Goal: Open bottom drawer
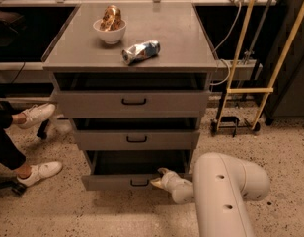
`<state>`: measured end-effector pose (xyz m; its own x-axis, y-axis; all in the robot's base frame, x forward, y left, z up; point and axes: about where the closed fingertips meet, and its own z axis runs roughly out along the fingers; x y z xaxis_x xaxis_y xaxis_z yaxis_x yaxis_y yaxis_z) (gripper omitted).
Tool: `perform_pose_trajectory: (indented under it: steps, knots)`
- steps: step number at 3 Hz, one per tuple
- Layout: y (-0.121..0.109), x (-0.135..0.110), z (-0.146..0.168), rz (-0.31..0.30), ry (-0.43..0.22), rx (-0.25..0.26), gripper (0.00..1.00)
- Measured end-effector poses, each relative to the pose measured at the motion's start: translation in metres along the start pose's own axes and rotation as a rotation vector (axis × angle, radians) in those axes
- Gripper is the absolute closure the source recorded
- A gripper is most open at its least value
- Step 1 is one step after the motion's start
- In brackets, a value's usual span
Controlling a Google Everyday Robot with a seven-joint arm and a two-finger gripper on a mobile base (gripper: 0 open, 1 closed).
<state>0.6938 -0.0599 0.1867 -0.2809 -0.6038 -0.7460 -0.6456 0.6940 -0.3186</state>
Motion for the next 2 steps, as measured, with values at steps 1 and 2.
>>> perform_pose_trajectory:
  steps: [1,2]
  knots:
    - [0.003,0.0003,-0.004,0.002,-0.002,-0.004,1.0]
    - [0.0021,-0.002,-0.006,0.002,-0.002,-0.004,1.0]
